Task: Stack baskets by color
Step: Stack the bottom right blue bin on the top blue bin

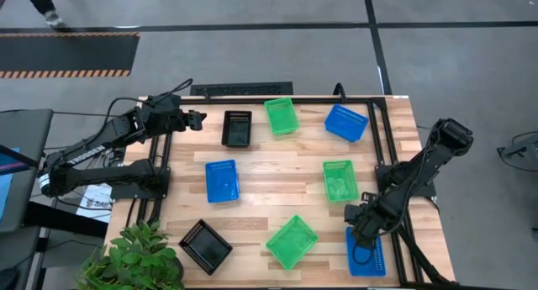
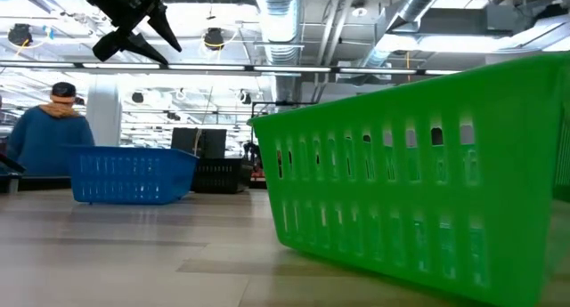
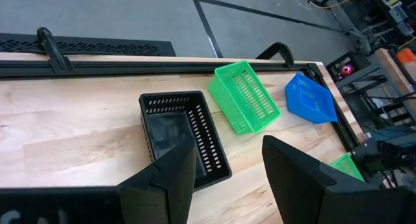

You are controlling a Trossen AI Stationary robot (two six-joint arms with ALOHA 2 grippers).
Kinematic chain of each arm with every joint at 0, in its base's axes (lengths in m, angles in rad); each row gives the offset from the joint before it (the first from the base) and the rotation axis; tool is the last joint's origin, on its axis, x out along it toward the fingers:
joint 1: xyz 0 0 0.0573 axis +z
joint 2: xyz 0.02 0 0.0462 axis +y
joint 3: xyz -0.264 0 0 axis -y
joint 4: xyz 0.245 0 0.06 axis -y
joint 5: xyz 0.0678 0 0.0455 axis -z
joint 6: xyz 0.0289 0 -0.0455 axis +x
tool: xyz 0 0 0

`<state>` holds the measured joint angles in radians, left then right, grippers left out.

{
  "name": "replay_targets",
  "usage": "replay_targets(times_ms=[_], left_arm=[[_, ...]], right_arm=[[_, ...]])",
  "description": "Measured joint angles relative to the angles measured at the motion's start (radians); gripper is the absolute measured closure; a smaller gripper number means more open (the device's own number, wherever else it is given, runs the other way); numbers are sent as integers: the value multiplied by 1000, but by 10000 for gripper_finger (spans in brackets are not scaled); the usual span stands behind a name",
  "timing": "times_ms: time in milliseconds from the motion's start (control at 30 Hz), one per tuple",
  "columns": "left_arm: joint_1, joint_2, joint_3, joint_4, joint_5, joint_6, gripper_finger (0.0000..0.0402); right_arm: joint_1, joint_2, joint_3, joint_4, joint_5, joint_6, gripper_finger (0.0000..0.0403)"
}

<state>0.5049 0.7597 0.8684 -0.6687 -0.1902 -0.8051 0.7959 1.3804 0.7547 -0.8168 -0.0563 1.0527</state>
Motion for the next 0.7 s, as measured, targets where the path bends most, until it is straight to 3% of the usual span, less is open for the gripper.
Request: replay_targets(times_ms=[133, 300, 533, 700], left_arm=[[0, 0, 0, 0, 0, 0, 237], [0, 0, 0, 1, 0, 0, 237], [0, 0, 0, 1, 0, 18, 237], [0, 0, 0, 1, 0, 27, 237]], right_arm=[[-7, 0, 0, 14, -7, -6, 263], [-22, 0, 0, 34, -62, 12, 384], [-32, -37, 63, 34, -78, 75, 394], [-33, -150, 171, -104, -20, 223, 396]])
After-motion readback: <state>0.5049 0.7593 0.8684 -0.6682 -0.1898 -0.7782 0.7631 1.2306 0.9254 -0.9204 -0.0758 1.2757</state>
